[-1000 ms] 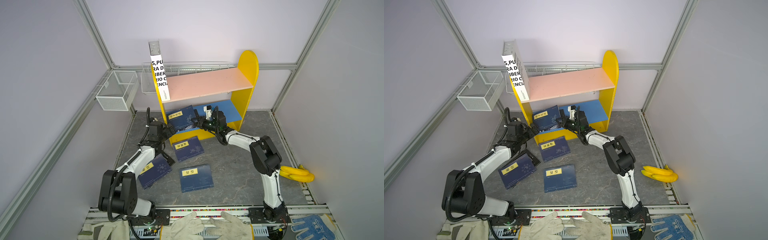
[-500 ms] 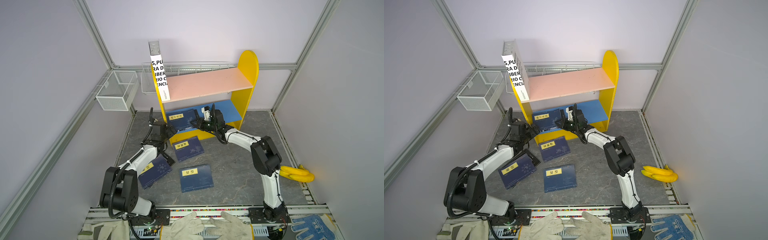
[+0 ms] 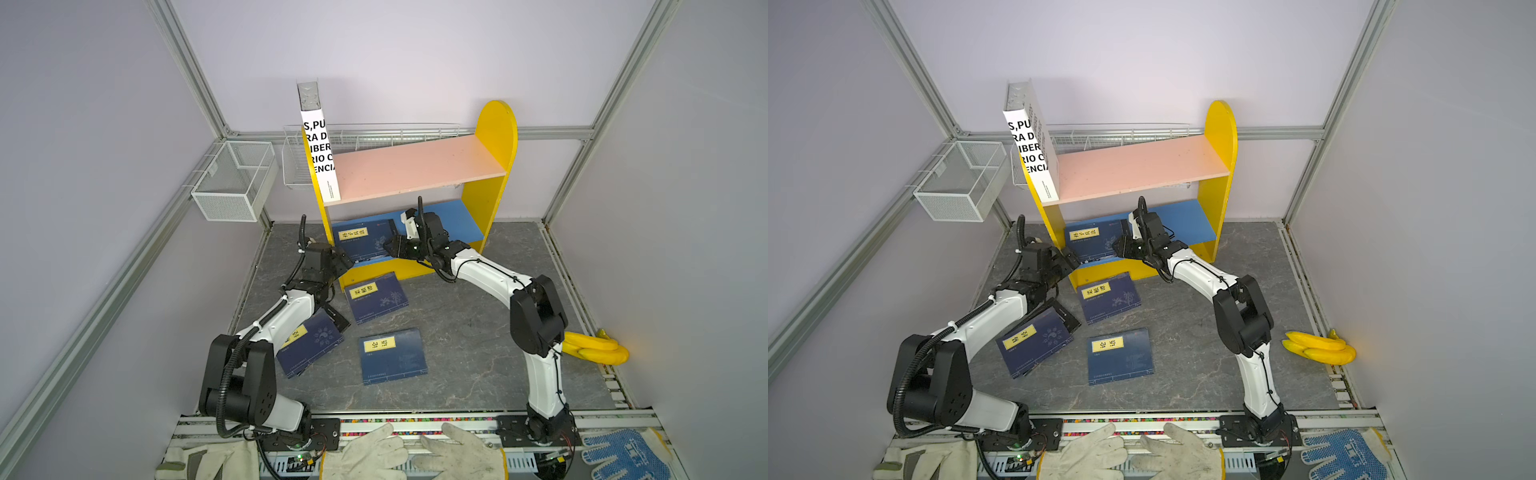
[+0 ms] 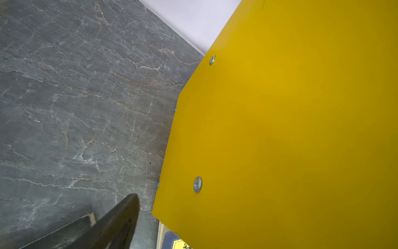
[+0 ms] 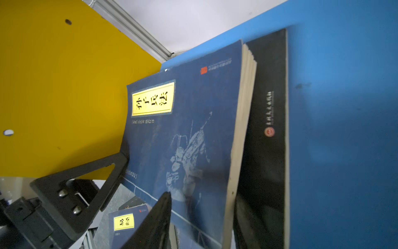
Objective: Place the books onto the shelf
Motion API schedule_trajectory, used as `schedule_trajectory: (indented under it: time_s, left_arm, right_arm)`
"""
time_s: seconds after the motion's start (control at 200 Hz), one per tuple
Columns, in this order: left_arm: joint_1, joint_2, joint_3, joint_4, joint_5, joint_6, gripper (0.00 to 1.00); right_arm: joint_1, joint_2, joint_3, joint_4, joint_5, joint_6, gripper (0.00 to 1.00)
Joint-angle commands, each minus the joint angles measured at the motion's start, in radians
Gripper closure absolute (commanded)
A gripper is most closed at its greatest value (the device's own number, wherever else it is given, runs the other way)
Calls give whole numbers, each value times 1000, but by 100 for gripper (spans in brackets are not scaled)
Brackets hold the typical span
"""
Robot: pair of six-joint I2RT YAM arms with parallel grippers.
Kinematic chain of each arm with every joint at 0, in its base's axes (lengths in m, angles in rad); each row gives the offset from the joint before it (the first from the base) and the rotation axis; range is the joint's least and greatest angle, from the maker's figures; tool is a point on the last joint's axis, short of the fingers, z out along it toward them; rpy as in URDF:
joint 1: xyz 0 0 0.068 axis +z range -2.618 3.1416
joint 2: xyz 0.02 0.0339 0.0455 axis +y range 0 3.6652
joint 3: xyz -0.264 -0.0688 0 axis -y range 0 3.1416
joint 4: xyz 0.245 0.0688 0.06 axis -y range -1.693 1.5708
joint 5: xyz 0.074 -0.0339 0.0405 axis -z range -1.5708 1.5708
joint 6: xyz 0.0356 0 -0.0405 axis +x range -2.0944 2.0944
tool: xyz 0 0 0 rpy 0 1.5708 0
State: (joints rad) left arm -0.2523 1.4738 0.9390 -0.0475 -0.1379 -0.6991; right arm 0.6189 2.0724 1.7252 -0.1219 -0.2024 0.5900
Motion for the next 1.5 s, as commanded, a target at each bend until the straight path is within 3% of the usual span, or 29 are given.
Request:
schedule_trajectory:
  time_s: [0.0, 0.13, 0.29, 0.415, 1.145, 1.495]
  left_arm:
    - [10, -15, -5, -59, -64, -20, 5]
    - [11, -17, -3, -57, -58, -20, 5]
    - [10, -26, -7, -48, -49, -19, 5]
    - [10, -33, -10, -37, -32, -16, 5]
    - [10, -63, -24, -15, -1, -20, 5]
    - [10, -190, -83, 80, 90, 25, 2]
  right_arm:
    - [-1, -20, 5, -95, 61, -42, 49]
    - [-2, -5, 25, -95, 54, -52, 54]
    - [-1, 6, 28, -59, 18, -48, 69]
    - [2, 9, 37, -34, -3, -54, 73]
    - [11, 77, 111, -78, 3, -75, 70]
    - [1, 25, 136, -97, 40, -131, 51]
